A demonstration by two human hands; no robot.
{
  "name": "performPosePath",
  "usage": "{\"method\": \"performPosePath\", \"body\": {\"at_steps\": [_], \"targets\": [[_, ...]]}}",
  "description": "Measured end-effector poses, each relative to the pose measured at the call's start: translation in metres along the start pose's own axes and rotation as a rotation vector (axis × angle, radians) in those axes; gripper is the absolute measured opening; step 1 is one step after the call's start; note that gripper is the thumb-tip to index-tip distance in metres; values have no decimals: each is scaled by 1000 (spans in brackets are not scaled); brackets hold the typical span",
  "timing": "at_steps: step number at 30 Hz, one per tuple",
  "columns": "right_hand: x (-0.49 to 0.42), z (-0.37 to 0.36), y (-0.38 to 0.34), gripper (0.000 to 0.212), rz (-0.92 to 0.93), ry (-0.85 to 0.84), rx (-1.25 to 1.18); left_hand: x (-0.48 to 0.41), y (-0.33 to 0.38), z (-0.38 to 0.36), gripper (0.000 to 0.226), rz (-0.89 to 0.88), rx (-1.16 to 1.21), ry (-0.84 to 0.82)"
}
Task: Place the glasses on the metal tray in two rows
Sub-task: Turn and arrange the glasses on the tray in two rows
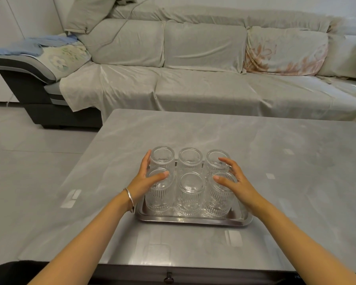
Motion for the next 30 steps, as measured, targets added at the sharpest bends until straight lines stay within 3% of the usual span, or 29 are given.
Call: {"method": "performPosePath", "body": {"at_steps": [6,10,13,18,30], "targets": [[2,6,-14,60,98,0,275,6,20,6,103,-123,-313,59],[5,-2,-28,70,256,-106,523,14,41,-11,113,-297,-824,26],[3,-9,-33,81,272,-162,657,10,45,-21,126,-296,-1084,-1],[1,-11,-33,82,271,-157,722,2,37,-21,136,-213,-1088,-57],[3,-15,-30,71,272,-105,784,-1,33,-23,136,-225,-1081,-65]]}}
Point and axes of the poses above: each hand's wrist, its own x-axis away from the middle knuckle, its own z-axis out of the back of the hand, y = z × x, the point moved 6 cm from there along -x, towards the middle knuckle, and after that the axes turned 6 degrees about z, right-handed, at the moved point
